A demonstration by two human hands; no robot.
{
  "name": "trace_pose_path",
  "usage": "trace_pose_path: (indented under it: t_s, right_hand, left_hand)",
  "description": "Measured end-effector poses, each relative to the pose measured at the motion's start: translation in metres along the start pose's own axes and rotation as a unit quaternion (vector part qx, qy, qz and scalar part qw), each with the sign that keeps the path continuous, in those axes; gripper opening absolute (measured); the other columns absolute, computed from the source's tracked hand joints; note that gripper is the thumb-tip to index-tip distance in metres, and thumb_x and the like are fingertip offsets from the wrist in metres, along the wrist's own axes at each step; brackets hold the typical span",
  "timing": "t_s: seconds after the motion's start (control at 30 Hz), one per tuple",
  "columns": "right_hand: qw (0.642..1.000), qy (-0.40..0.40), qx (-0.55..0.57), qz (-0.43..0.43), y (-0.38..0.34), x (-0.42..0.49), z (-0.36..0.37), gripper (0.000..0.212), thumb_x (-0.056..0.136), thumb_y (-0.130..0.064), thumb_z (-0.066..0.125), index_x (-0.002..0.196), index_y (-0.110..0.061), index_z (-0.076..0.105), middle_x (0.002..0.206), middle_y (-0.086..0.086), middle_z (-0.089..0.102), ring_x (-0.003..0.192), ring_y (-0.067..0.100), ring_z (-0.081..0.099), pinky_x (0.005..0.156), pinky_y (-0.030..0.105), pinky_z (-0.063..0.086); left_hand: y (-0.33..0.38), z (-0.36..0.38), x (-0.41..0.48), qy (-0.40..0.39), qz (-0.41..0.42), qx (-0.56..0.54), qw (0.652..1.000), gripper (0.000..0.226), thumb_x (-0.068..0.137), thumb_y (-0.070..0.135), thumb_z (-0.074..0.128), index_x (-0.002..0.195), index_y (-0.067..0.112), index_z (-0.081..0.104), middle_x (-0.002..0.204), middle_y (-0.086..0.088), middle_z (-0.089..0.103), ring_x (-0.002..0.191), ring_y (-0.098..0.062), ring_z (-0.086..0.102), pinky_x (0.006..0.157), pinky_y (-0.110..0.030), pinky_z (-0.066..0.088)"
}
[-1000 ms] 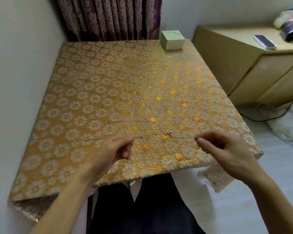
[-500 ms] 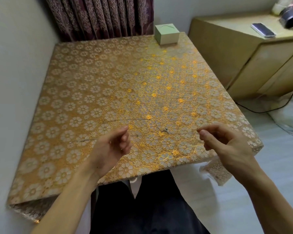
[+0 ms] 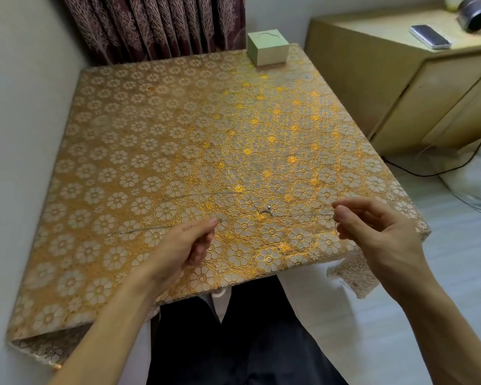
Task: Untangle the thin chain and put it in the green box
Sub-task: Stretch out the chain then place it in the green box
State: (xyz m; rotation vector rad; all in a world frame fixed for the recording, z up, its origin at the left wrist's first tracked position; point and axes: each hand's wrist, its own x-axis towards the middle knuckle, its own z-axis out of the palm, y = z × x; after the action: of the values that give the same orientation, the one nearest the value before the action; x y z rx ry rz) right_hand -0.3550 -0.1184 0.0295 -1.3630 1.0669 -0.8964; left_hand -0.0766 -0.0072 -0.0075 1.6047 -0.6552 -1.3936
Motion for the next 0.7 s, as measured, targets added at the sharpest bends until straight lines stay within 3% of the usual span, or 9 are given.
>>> trace_pose_path:
  t_s: [0.13, 0.23, 0.3, 0.37, 0.57, 0.7]
  right_hand:
    - [0.999, 0.018, 0.028, 0.012, 0.001, 0.000, -0.006, 0.018, 0.081, -0.018, 0.074, 0.098, -0.016, 0.076, 0.086, 0.004, 0.077, 0.078, 0.016, 0.072, 0.071, 0.021, 0.058]
    - [0.999, 0.018, 0.028, 0.011, 0.003, 0.000, -0.007, 0.017, 0.081, -0.015, 0.075, 0.098, -0.015, 0.076, 0.088, 0.007, 0.077, 0.080, 0.018, 0.073, 0.072, 0.021, 0.059]
    - [1.000, 0.016, 0.024, 0.012, 0.004, -0.002, -0.006, 0.017, 0.082, -0.013, 0.074, 0.099, -0.015, 0.076, 0.088, 0.007, 0.077, 0.081, 0.019, 0.073, 0.073, 0.022, 0.059]
    - [1.000, 0.011, 0.017, 0.014, 0.006, -0.004, -0.005, 0.017, 0.083, -0.013, 0.074, 0.100, -0.015, 0.076, 0.089, 0.007, 0.077, 0.082, 0.019, 0.073, 0.075, 0.023, 0.059]
    - [0.999, 0.006, 0.017, 0.026, 0.008, -0.011, -0.004, 0.020, 0.078, -0.014, 0.075, 0.098, -0.013, 0.077, 0.087, 0.006, 0.077, 0.079, 0.017, 0.072, 0.072, 0.019, 0.058]
    - [0.999, 0.008, 0.027, 0.042, 0.012, -0.014, -0.009, 0.021, 0.076, -0.013, 0.076, 0.097, -0.012, 0.078, 0.090, 0.005, 0.077, 0.085, 0.015, 0.074, 0.075, 0.019, 0.058]
  left_hand:
    - [-0.007, 0.000, 0.004, 0.010, 0.007, 0.159, 0.987, 0.035, 0.098, 0.037, 0.058, 0.080, 0.011, 0.072, 0.064, 0.003, 0.055, 0.053, -0.008, 0.043, 0.049, -0.014, 0.034]
    - [-0.010, -0.004, 0.007, 0.023, 0.014, 0.226, 0.974, 0.022, 0.098, 0.033, 0.062, 0.094, 0.013, 0.071, 0.079, 0.003, 0.064, 0.059, 0.000, 0.056, 0.056, -0.012, 0.042]
    - [-0.009, -0.008, 0.015, 0.061, 0.042, 0.309, 0.948, 0.014, 0.095, 0.039, 0.064, 0.099, 0.026, 0.068, 0.099, 0.008, 0.067, 0.085, -0.002, 0.063, 0.072, -0.019, 0.048]
    - [-0.002, -0.004, 0.024, 0.083, 0.082, 0.382, 0.917, 0.018, 0.094, 0.044, 0.064, 0.107, 0.033, 0.063, 0.114, 0.010, 0.060, 0.103, -0.005, 0.058, 0.086, -0.026, 0.048]
    - [0.020, 0.049, 0.065, 0.097, 0.189, 0.453, 0.866, 0.044, 0.093, 0.052, 0.060, 0.136, 0.040, 0.055, 0.125, 0.012, 0.052, 0.090, -0.008, 0.054, 0.092, -0.037, 0.054]
    - [0.012, 0.070, 0.085, 0.093, 0.180, 0.502, 0.841, 0.042, 0.097, 0.053, 0.055, 0.137, 0.043, 0.055, 0.131, 0.012, 0.050, 0.111, -0.012, 0.058, 0.091, -0.044, 0.055]
